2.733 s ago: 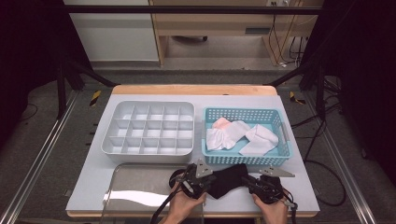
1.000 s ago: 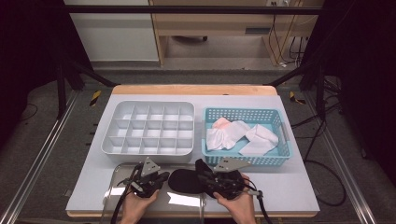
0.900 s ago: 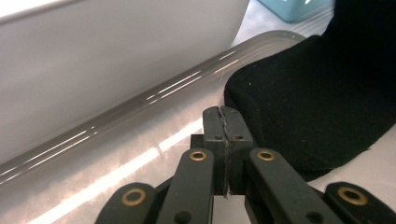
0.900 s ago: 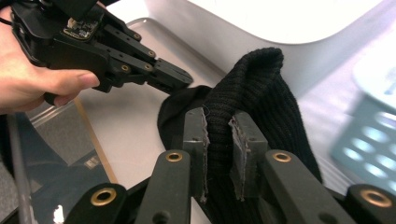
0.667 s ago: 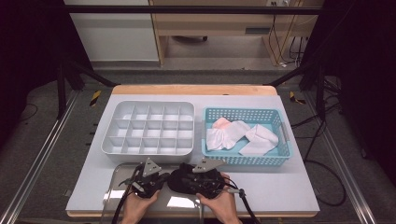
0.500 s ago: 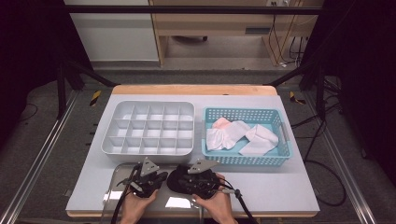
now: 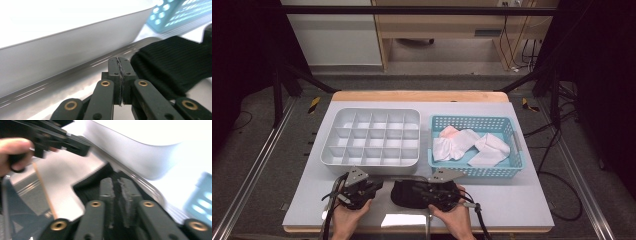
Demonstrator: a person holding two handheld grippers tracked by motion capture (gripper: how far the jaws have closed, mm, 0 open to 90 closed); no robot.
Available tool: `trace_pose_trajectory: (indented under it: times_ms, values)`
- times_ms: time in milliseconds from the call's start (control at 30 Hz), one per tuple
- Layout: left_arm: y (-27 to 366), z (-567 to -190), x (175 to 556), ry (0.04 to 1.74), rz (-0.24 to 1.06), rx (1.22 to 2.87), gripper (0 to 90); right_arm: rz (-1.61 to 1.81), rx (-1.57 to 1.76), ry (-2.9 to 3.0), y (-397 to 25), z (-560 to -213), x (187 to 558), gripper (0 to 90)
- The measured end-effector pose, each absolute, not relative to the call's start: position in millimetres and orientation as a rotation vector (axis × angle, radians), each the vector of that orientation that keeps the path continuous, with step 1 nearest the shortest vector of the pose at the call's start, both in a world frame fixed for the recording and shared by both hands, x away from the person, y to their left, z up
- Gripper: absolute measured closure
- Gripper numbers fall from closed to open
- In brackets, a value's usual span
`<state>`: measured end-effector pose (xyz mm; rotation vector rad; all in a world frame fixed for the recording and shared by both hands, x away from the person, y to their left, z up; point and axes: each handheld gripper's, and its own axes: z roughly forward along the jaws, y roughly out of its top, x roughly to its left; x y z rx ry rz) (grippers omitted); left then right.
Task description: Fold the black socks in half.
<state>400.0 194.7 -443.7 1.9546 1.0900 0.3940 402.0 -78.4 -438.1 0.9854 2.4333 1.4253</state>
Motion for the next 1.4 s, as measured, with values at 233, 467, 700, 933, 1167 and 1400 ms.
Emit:
trace_pose_trajectory:
  times_ms: [233, 467, 700, 933, 1167, 1400]
  values:
    - [158, -432, 399, 0.986, 0.368, 2.002, 87.4, 1.298, 1.025, 2.468, -89, -458, 401, 89.4]
    - [126, -439, 403, 0.974, 0.378, 2.085, 84.2, 1.281, 1.006, 2.489, -83, -465, 399, 86.9]
    - [129, -452, 403, 1.066, 0.387, 2.099, 67.9, 1.314, 1.049, 2.373, -113, -450, 393, 79.6]
    - [129, -461, 404, 1.093, 0.357, 2.088, 65.3, 1.293, 1.087, 2.398, -125, -461, 384, 69.8]
    - [126, -464, 406, 1.1, 0.346, 2.09, 77.5, 1.338, 1.091, 2.401, -127, -465, 379, 61.7]
    - [132, -454, 404, 1.052, 0.308, 2.056, 86.5, 1.309, 1.092, 2.435, -120, -471, 380, 62.6]
